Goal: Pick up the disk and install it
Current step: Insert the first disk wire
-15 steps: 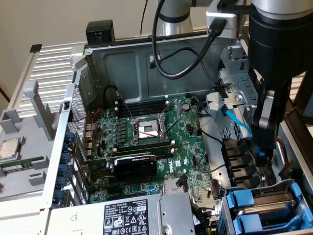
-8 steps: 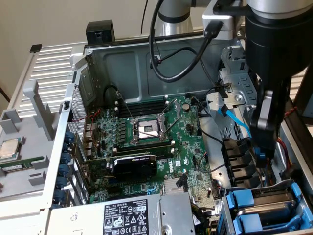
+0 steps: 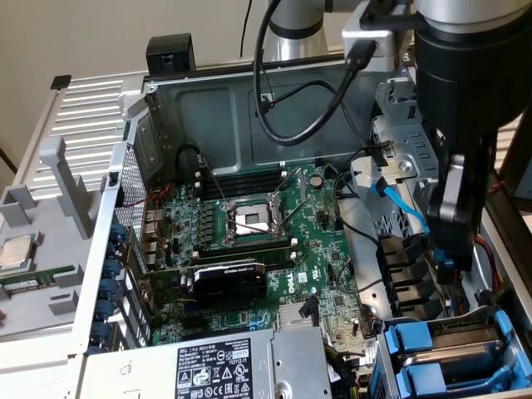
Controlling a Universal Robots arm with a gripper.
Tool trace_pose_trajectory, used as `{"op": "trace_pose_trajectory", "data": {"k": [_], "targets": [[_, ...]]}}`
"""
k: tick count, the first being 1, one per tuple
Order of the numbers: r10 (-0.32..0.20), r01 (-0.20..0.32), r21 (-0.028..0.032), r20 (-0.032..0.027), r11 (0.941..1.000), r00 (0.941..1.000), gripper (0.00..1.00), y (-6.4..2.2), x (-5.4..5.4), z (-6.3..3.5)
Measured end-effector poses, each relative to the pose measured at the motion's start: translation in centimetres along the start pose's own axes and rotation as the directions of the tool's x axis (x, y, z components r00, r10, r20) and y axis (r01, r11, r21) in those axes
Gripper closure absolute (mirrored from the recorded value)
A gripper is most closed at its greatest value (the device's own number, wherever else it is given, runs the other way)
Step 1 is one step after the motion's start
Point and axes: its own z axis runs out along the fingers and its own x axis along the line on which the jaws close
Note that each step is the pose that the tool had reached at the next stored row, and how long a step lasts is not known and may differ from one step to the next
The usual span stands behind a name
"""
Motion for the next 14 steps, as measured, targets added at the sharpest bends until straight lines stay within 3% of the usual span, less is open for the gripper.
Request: {"op": "trace_pose_trajectory", "data": {"k": [6,11,14], "targets": [[0.007,-0.007,0.026,0.003,0.9996,1.0,0.65,0.29,0.19,0.22],[0.014,-0.014,0.0355,-0.0078,0.9993,0.9999,0.65,0.56,0.35,0.43],[0.016,-0.016,0.036,-0.0086,0.9992,0.9998,0.65,0.61,0.31,0.47]]}}
